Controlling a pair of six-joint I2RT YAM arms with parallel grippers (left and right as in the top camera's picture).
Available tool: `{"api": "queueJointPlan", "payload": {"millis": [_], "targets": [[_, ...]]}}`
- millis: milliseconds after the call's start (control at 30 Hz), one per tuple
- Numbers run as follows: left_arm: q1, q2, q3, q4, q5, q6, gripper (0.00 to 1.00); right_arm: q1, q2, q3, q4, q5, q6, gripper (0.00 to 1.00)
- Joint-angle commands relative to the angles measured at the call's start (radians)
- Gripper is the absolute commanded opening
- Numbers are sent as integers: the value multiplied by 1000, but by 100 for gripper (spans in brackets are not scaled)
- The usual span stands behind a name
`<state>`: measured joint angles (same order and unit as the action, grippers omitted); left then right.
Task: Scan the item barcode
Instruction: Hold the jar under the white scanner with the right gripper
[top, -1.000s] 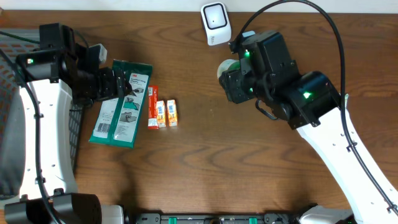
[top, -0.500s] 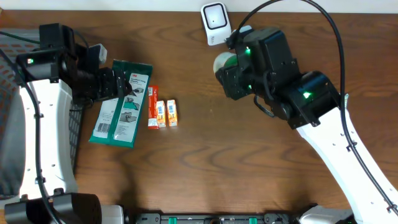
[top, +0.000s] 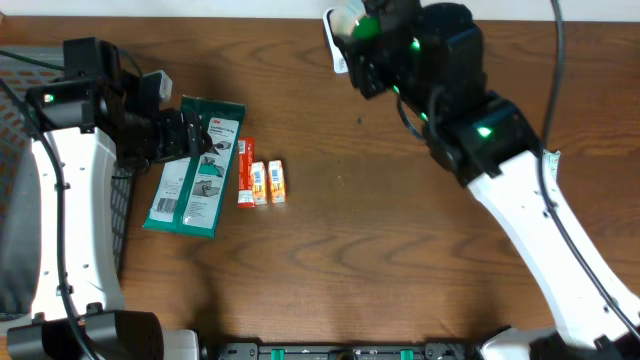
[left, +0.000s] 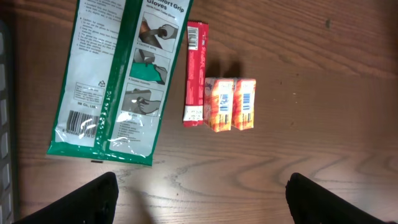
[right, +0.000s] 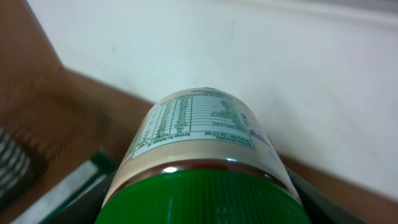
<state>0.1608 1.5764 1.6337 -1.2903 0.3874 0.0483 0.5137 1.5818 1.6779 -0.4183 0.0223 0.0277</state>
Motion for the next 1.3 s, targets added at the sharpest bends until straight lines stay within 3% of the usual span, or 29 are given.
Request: {"api": "queueJointPlan", "payload": {"millis": [0, 200, 400, 700, 1067, 1267], "targets": [[0, -14, -3, -3, 5, -5, 87, -16, 71, 20, 112, 4, -44, 1], [0, -14, -3, -3, 5, -5, 87, -44, 236, 20, 373, 24, -43, 1], [0, -14, -3, -3, 5, -5, 87, -96, 458, 20, 794, 161, -43, 1], [0, -14, -3, -3, 5, -5, 87, -167, 805, 20, 1308, 73, 17, 1], [0, -14, -3, -3, 5, -5, 87, -206, 1019, 21, 1543, -51, 101, 1], [0, -14, -3, -3, 5, -5, 87, -214, 1023, 21, 1548, -51, 141, 1]]}}
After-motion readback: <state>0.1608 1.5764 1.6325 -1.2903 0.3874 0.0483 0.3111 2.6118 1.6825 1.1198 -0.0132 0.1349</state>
